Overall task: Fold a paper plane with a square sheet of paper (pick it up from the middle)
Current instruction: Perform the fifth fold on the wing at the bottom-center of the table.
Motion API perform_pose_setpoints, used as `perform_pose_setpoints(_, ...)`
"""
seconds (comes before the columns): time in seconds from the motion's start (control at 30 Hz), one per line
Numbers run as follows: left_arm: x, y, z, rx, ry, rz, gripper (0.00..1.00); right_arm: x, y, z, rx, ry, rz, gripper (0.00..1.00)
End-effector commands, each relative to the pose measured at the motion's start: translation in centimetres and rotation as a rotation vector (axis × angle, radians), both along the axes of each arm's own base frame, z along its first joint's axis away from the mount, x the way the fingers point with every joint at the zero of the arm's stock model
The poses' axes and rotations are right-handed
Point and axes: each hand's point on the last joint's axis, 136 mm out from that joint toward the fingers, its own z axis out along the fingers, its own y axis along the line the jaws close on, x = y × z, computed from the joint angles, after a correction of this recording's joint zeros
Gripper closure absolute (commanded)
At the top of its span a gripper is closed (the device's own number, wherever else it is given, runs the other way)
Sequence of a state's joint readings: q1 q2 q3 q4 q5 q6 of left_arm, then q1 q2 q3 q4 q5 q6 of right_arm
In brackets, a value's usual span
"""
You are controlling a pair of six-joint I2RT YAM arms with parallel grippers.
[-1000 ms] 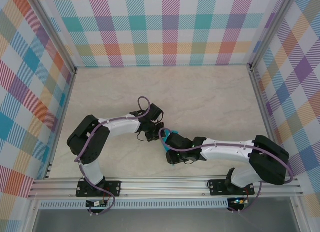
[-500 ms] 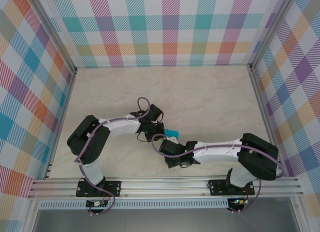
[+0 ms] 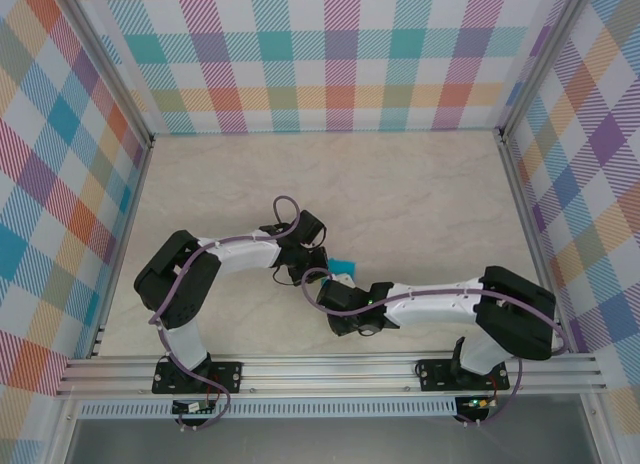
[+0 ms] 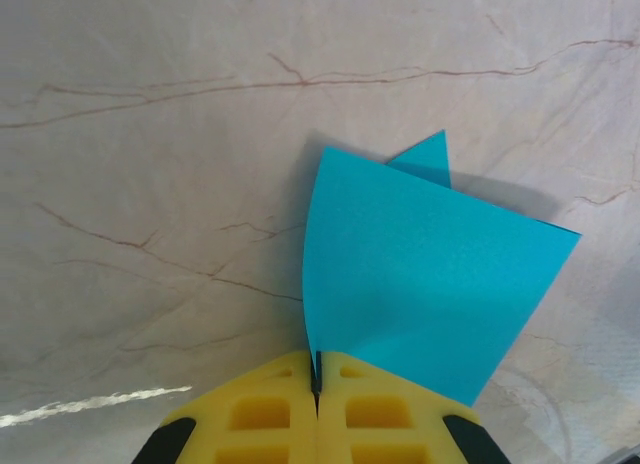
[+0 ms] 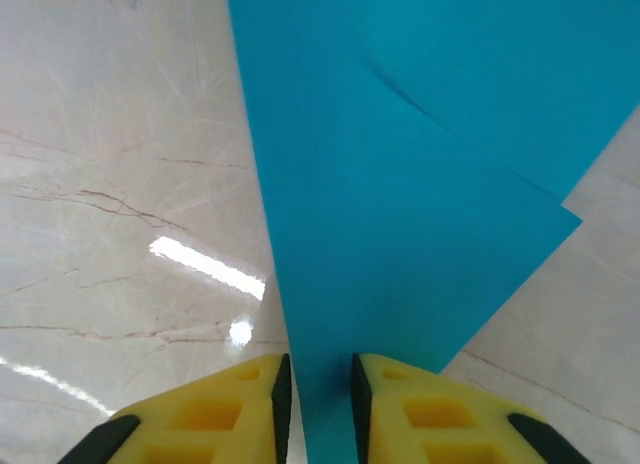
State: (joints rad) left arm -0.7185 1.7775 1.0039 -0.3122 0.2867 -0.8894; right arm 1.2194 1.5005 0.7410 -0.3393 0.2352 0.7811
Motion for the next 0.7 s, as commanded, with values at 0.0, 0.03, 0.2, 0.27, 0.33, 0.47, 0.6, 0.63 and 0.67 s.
perform_pose_setpoints(0.0,-0.4,0.5,0.8,0.002,-0.01,0.018,1.0,0.2,-0.2,2.7,0.092,-0.045,-0.025,0.69)
perform_pose_setpoints(0.03,-0.4,0.6,0.9,-0.001,-0.013,0.023,1.0,0.3,-0.2,3.2,0.139,-0.05,-0.032,0.66)
perform_pose_setpoints(0.2,-0.9,1.0,0.7,-0.012,-0.009,0.054,1.0,0.7,0.1,4.4,0.376,0.017,-0.063,0.69)
perform_pose_setpoints(0.27,-1.4,1.1,0.5,-0.009,-0.001,0.058,1.0,1.0,0.2,4.5,0.43,0.044,-0.079,0.73)
perform_pose_setpoints(0.33,-1.6,1.0,0.5,-0.008,0.001,0.055,1.0,1.4,0.1,4.4,0.442,0.062,-0.109,0.8)
perform_pose_setpoints(0.47,-1.9,0.9,0.5,-0.001,-0.006,0.051,1.0,1.9,0.0,3.5,0.447,0.097,-0.161,0.88)
perform_pose_setpoints(0.6,-2.0,0.8,0.5,0.002,-0.007,0.055,1.0,1.1,0.4,2.0,0.44,0.164,-0.158,0.92)
perform_pose_setpoints(0.63,-2.0,0.8,0.5,0.003,-0.008,0.054,1.0,0.9,0.4,1.7,0.434,0.177,-0.159,0.92)
perform_pose_setpoints(0.67,-2.0,0.8,0.5,0.003,-0.01,0.053,1.0,0.6,0.4,1.1,0.425,0.197,-0.157,0.92)
